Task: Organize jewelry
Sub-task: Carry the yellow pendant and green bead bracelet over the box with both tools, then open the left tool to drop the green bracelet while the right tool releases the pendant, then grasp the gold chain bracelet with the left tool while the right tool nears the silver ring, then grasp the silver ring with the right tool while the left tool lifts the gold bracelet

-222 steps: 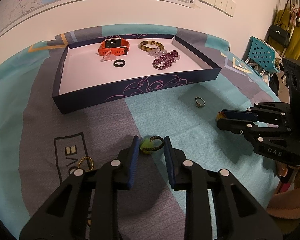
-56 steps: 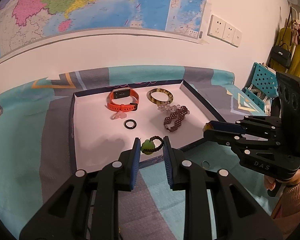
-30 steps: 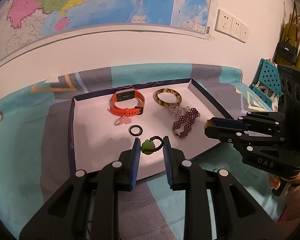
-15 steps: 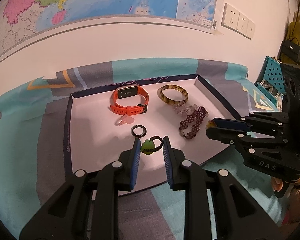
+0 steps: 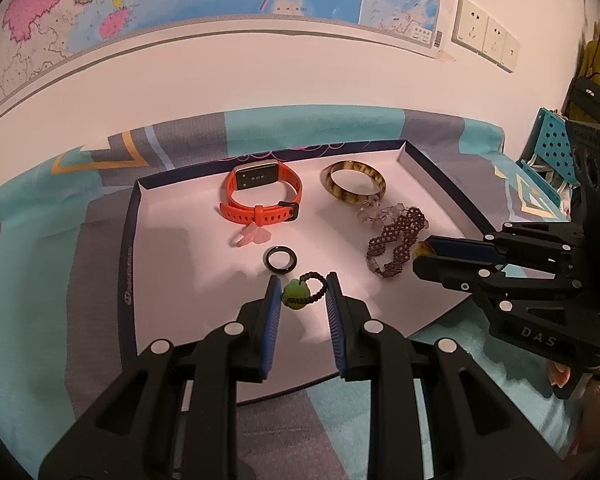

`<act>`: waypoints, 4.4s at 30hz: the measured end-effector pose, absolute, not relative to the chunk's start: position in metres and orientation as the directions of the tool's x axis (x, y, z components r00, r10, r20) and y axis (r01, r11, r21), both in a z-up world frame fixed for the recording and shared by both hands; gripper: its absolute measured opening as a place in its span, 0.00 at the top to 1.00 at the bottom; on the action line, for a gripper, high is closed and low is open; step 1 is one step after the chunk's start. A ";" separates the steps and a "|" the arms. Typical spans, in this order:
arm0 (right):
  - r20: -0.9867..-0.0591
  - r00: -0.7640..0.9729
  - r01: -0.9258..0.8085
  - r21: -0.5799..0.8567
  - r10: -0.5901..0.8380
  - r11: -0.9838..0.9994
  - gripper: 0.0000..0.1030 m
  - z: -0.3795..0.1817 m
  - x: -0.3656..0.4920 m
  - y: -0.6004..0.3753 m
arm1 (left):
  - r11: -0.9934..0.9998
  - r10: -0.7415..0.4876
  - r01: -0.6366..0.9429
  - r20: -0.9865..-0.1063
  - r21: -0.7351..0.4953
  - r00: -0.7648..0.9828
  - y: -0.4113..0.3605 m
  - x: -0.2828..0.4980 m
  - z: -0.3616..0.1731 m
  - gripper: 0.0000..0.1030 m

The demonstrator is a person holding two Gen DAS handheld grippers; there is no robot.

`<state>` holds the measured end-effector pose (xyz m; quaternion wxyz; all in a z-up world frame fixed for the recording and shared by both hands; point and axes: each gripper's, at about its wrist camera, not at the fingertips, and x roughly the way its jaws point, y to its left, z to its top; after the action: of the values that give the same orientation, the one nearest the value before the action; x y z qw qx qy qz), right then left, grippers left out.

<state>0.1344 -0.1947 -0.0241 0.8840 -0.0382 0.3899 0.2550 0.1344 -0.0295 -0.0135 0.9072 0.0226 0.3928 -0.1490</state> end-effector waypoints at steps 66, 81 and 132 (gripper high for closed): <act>-0.718 0.567 -0.484 0.106 0.404 0.869 0.52 -0.029 0.055 -0.208 | 0.960 -0.228 0.275 -0.683 -0.042 0.694 0.041 0.032 -0.009 0.45; -0.732 0.556 -0.457 0.126 0.394 0.880 0.42 -0.041 0.045 -0.208 | 0.959 -0.243 0.269 -0.760 -0.093 0.603 0.041 0.007 -0.042 0.58; -0.730 0.560 -0.448 0.130 0.391 0.885 0.81 -0.037 0.052 -0.202 | 0.937 -0.329 0.304 -0.728 -0.173 0.601 0.007 0.033 -0.035 0.89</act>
<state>0.0524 -0.2022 -0.0373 0.8825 -0.0352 0.4043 0.2377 0.0327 0.0065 -0.0348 0.8947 -0.0153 0.4098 -0.1771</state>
